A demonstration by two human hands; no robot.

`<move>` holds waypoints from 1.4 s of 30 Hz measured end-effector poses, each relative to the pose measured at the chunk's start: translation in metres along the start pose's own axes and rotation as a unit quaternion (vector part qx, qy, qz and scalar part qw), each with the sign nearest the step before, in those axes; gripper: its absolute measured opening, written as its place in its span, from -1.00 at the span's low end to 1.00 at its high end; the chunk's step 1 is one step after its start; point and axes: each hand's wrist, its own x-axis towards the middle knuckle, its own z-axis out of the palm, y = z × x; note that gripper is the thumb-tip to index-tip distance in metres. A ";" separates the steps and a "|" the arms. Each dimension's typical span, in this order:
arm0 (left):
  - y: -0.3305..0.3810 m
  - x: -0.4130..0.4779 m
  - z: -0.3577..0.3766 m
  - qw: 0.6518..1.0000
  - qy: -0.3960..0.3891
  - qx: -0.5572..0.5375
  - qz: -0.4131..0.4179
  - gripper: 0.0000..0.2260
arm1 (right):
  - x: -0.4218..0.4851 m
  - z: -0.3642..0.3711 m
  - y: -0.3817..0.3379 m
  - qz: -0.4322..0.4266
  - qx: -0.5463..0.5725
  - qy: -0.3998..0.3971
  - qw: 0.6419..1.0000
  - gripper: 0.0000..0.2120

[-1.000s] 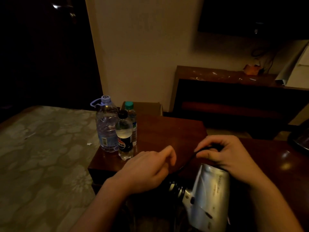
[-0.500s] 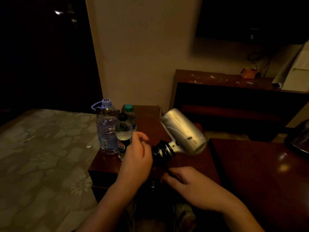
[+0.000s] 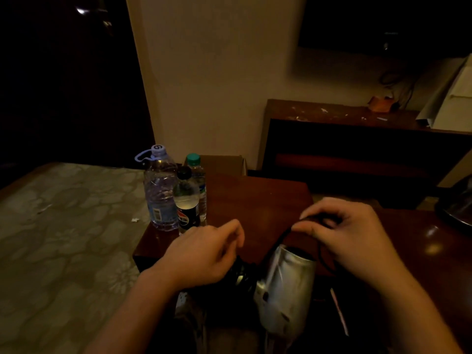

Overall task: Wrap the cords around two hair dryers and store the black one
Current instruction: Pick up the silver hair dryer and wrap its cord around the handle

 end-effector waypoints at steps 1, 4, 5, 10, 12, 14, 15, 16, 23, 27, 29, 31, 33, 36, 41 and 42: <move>0.003 -0.001 0.002 0.998 -0.006 -0.055 0.010 -0.88 | 0.004 0.007 0.007 0.026 0.081 0.015 0.996 -0.90; 0.011 -0.002 0.002 0.963 0.042 -0.267 0.021 -0.87 | 0.015 0.028 0.031 0.093 0.140 -0.041 0.985 -0.80; 0.012 0.000 0.002 0.945 0.078 -0.317 0.017 -0.87 | 0.014 0.034 0.036 0.112 0.119 -0.092 0.982 -0.75; 0.004 0.011 -0.003 0.871 0.230 -0.418 -0.113 -0.82 | -0.001 0.044 0.031 0.117 0.047 -0.278 0.952 -0.78; -0.005 0.010 -0.001 0.886 0.273 -0.322 -0.192 -0.84 | -0.006 0.040 0.020 0.114 0.046 -0.336 0.934 -0.67; -0.012 0.006 0.000 0.927 0.256 -0.162 -0.220 -0.87 | -0.009 0.033 0.017 0.092 -0.011 -0.362 0.928 -0.70; -0.012 0.005 0.001 0.945 0.223 -0.089 -0.220 -0.91 | -0.010 0.030 0.014 0.070 -0.052 -0.371 0.925 -0.71; -0.012 0.003 0.002 0.958 0.183 -0.028 -0.217 -0.94 | -0.013 0.027 0.013 0.049 -0.092 -0.376 0.920 -0.72; -0.009 0.006 0.005 0.993 0.050 0.063 -0.082 -0.92 | -0.014 0.012 0.002 0.004 -0.094 -0.130 0.987 -0.85; 0.002 0.001 -0.004 0.998 -0.011 0.050 0.024 -0.90 | -0.009 0.023 0.004 0.005 0.033 -0.036 0.999 -0.74; 0.003 -0.002 -0.005 0.999 -0.021 0.024 0.043 -0.89 | -0.007 0.028 0.006 0.016 0.102 -0.051 0.993 -0.68; 0.005 -0.005 -0.003 0.998 -0.027 -0.035 0.052 -0.88 | 0.000 0.029 0.015 0.059 0.176 -0.105 0.977 -0.68; 0.012 -0.007 0.001 0.985 -0.017 -0.160 0.067 -0.89 | 0.006 0.032 0.029 0.095 0.225 -0.179 0.953 -0.68; 0.018 -0.005 0.001 0.944 0.092 -0.314 0.047 -0.89 | 0.005 0.047 0.037 0.097 0.263 -0.226 0.933 -0.61; -0.012 0.006 0.004 0.894 0.277 -0.321 -0.143 -0.82 | -0.010 0.069 0.015 0.122 0.110 -0.240 0.957 -0.75; -0.018 0.006 0.006 0.892 0.284 -0.294 -0.194 -0.82 | -0.011 0.068 0.015 0.100 0.033 -0.268 0.958 -0.69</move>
